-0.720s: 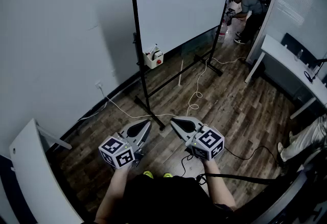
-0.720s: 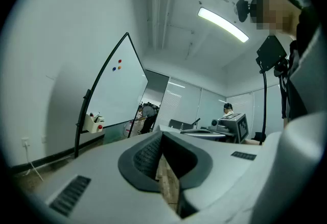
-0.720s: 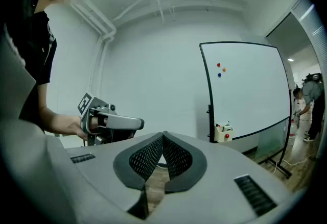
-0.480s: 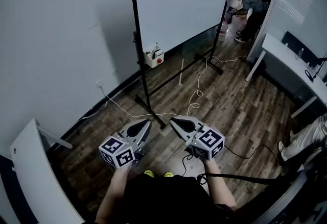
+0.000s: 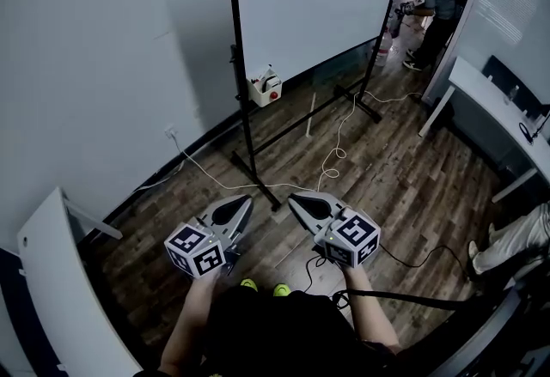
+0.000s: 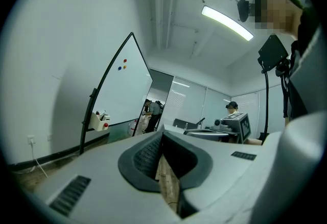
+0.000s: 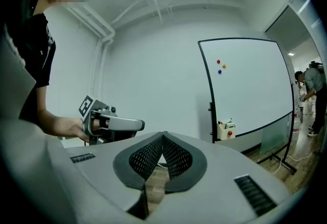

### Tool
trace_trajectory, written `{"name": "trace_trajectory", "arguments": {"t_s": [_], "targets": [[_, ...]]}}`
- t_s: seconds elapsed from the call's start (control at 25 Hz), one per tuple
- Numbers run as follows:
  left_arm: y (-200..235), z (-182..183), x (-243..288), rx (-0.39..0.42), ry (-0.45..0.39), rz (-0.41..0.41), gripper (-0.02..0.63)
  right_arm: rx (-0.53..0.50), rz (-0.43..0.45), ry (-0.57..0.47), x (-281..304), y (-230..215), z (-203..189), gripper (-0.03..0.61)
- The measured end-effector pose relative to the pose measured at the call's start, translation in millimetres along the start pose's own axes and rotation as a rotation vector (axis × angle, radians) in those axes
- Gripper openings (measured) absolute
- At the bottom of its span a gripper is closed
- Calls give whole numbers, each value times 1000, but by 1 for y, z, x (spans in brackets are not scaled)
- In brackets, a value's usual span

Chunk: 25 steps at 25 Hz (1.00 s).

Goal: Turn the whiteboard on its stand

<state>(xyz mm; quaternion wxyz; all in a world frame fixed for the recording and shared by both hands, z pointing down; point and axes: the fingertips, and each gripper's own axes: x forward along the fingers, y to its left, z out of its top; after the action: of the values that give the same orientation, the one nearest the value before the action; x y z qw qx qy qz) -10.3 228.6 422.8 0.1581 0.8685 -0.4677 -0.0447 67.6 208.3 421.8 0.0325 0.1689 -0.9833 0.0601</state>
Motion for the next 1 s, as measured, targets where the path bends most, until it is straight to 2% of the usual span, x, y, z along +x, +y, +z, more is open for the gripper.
{"name": "trace_trajectory", "arguments": {"t_s": [0.32,0.68,1.0], "targets": [[1,-8,1,-4,20,16,-3,31,-14,29,-5,-10,-12,-3],[20,-9,12,-14,25,21,-3,66,-37,51,3,-27,-25,-3],[42,9,39,5,4,4,-3,39,-42,41,24,-54,-12,-3]]}}
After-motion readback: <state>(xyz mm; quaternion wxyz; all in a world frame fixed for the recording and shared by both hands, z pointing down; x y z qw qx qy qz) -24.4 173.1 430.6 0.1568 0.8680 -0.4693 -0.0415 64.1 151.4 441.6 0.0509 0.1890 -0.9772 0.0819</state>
